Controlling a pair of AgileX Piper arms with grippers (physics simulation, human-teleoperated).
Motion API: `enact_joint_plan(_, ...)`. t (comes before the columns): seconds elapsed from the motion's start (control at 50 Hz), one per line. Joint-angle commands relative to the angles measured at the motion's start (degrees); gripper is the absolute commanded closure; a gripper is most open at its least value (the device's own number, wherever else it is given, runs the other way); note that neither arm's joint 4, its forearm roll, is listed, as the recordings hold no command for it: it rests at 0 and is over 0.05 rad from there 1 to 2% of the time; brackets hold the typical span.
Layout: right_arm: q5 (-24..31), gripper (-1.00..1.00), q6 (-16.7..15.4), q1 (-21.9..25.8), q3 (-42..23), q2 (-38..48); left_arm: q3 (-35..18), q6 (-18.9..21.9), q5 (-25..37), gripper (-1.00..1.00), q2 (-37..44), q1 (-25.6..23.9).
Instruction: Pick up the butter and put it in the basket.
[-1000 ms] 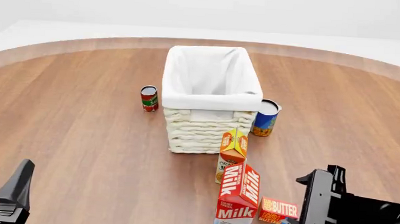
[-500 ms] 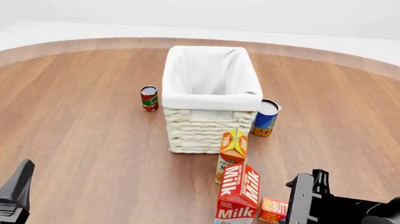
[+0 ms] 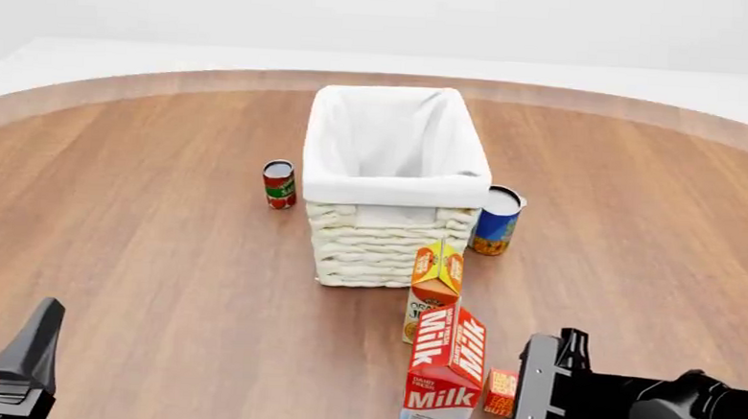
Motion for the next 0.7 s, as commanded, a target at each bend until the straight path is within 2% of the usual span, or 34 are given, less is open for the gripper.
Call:
enact_joint_plan(0.02, -6.11, -1.0, 0.22, -0.03, 0.68, 6.95, 0.0, 0.0, 0.0, -1.0, 0.0, 0.0)
enact_joint_plan(0.14, -7.42, -1.0, 0.28, 0.19, 0.69, 8.62, 0.0, 0.0, 0.0, -1.0, 0.0, 0.0)
enact_joint_plan(0.2, -7.97, -1.0, -0.8, -0.55, 1.02, 8.94, 0.0, 0.0, 0.0, -1.0, 0.0, 0.0)
enact_joint_plan(0.22, -7.73, 1.0, -0.85, -0.58, 0.86, 8.55, 0.0, 0.0, 0.0, -1.0, 0.0, 0.0)
enact_joint_plan(0.54, 0.34, 1.0, -1.53, -0.83, -0.93, 0.18, 0.0, 0.0, 0.0, -1.0, 0.0, 0.0)
enact_joint_plan(0.7, 10.39, 1.0, -4.12, -4.82, -3.05, -10.63, 0.0, 0.0, 0.0, -1.0, 0.0, 0.0)
